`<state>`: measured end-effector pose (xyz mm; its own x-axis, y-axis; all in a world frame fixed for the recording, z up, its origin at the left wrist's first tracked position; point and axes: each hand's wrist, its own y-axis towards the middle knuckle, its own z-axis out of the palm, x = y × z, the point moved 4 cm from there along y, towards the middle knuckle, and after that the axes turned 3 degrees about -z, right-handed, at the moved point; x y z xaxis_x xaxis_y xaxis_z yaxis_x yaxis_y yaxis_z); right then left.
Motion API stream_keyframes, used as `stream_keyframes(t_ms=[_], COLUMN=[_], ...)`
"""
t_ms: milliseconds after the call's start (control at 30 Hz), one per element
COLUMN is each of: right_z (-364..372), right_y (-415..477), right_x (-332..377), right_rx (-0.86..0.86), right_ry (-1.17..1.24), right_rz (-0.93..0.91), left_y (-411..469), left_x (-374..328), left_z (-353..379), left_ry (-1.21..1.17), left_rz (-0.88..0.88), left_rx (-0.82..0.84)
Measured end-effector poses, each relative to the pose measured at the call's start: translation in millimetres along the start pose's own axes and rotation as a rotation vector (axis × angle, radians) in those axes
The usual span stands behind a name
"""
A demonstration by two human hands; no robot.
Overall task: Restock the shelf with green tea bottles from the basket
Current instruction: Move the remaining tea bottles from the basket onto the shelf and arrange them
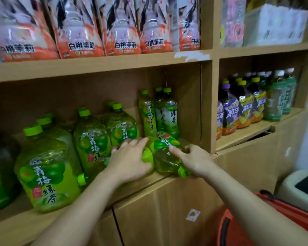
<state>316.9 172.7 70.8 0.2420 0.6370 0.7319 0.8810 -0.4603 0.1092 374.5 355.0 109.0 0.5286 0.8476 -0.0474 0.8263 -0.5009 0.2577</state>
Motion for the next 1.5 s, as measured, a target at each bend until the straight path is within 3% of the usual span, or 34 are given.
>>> stream_keyframes(t_ms=[100, 267, 367, 467, 533, 700, 867, 967, 1100, 1267, 1400, 1500], right_z=[0.0, -9.5, -35.6, -73.1, -90.4, -90.5, -75.7, -68.5, -25.5, 39.3, 76.9, 87.7], right_y=[-5.8, -24.6, -48.7, -84.4, -107.9, -161.3, -193.4, -195.4, -175.5, -136.8, -133.1, -132.3], right_x=[4.1, -16.1, -53.5, -111.7, -158.9, -273.7, -359.4, -398.0, -438.6, -494.2, -552.3, -581.8], right_rx=[0.036, 0.268, 0.202, 0.099, 0.061, 0.063, 0.109, 0.114, 0.259, 0.285, 0.399, 0.443], right_ry=[0.040, 0.258, 0.330, 0.289, 0.209, 0.065, 0.023, -0.070, -0.252, -0.281, -0.394, -0.478], right_rz=[-0.078, -0.072, -0.066, -0.009, 0.060, 0.246, 0.384, 0.459, 0.467, 0.358, 0.401, 0.423], left_y=[-3.9, -1.4, -4.7, -28.9, -48.9, -82.9, -90.8, -86.7, -90.8, -93.5, -89.9, -100.0], left_x=[-23.3, -46.6, -52.5, -83.2, -117.2, -213.7, -293.0, -331.4, -353.4, -362.4, -391.4, -402.3], left_z=[5.1, 19.3, 17.2, 17.5, 28.6, 106.8, 211.8, 281.2, 378.2, 461.1, 488.1, 510.4], left_ry=[-0.159, -0.031, -0.114, -0.324, -0.453, -0.491, -0.356, -0.156, 0.118, 0.330, 0.358, 0.381], left_rz=[0.107, 0.157, 0.167, 0.356, 0.495, 0.758, 0.788, 0.798, 0.823, 0.864, 1.133, 1.240], left_rx=[-0.048, -0.094, -0.224, -0.448, -0.462, -0.123, 0.314, 0.506, 0.756, 0.916, 0.904, 0.943])
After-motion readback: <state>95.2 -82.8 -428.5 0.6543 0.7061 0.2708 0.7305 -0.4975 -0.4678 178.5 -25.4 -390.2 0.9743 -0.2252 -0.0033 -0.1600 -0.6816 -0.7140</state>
